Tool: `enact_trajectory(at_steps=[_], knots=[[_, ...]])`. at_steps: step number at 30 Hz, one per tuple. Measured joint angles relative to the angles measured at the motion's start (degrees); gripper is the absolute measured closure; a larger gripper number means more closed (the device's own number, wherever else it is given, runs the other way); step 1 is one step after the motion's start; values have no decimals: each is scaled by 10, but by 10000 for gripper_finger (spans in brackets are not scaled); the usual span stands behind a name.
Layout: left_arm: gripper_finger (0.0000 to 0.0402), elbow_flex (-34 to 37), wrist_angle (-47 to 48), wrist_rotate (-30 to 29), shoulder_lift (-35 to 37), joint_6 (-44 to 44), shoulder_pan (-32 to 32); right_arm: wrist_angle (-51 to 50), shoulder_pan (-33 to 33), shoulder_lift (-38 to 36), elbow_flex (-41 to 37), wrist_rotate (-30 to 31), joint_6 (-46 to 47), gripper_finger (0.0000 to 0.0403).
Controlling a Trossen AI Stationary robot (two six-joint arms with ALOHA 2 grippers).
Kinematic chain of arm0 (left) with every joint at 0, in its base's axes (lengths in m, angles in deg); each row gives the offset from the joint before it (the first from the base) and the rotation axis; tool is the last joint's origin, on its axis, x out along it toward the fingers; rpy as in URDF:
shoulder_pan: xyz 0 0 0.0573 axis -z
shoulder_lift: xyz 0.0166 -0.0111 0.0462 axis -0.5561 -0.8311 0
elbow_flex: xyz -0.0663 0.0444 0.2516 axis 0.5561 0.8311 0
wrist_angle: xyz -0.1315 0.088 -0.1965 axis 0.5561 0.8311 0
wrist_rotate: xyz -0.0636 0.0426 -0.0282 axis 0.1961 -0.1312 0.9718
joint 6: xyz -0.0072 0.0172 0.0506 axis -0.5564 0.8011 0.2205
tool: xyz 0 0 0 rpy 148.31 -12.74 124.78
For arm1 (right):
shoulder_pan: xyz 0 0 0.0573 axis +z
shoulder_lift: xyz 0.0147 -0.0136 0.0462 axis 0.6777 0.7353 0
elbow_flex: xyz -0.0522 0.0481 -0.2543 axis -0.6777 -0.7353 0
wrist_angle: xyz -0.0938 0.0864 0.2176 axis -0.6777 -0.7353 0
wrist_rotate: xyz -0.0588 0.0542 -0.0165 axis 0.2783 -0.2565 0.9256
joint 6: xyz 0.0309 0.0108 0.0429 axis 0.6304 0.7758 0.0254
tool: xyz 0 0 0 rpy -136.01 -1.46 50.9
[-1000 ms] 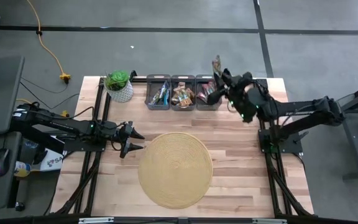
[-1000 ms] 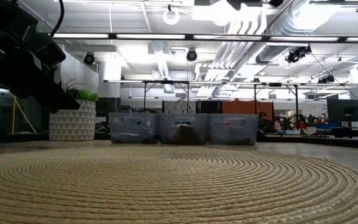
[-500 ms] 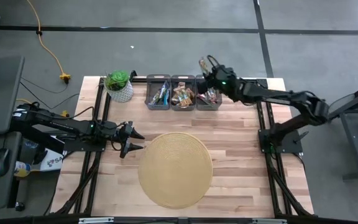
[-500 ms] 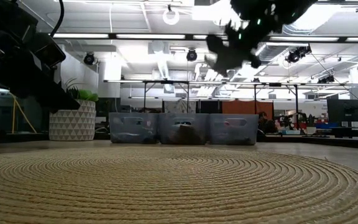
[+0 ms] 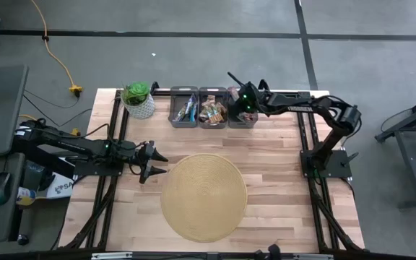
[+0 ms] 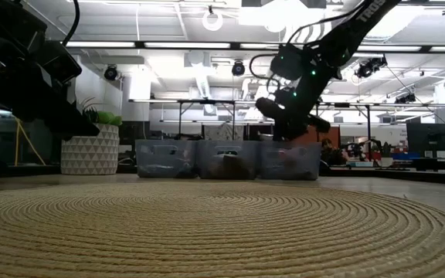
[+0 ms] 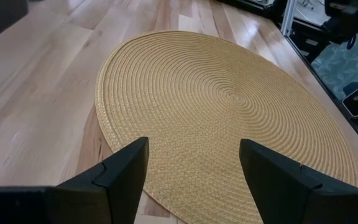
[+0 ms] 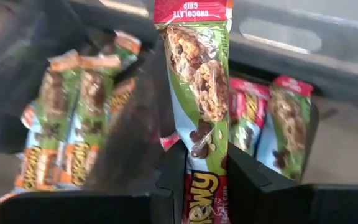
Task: Pick and place Granola Bars by type
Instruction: Put the red granola bar into the right black bin, then return to Home Position
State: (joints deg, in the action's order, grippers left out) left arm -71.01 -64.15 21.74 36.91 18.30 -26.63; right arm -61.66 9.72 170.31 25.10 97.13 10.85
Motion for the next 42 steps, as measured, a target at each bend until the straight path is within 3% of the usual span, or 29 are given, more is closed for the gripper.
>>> enact_trajectory(at_steps=[17,27,31,36,42], knots=[[153,0,0,0,0,0,0,-34,-6,3,0,-34,-58,328],[153,0,0,0,0,0,0,-37,-6,1,0,-40,-57,247],[153,0,0,0,0,0,0,-38,-6,-19,0,-40,-66,237],[153,0,0,0,0,0,0,-35,-6,-73,0,-62,-104,261],[153,0,0,0,0,0,0,-51,4,-162,0,-140,-124,346]])
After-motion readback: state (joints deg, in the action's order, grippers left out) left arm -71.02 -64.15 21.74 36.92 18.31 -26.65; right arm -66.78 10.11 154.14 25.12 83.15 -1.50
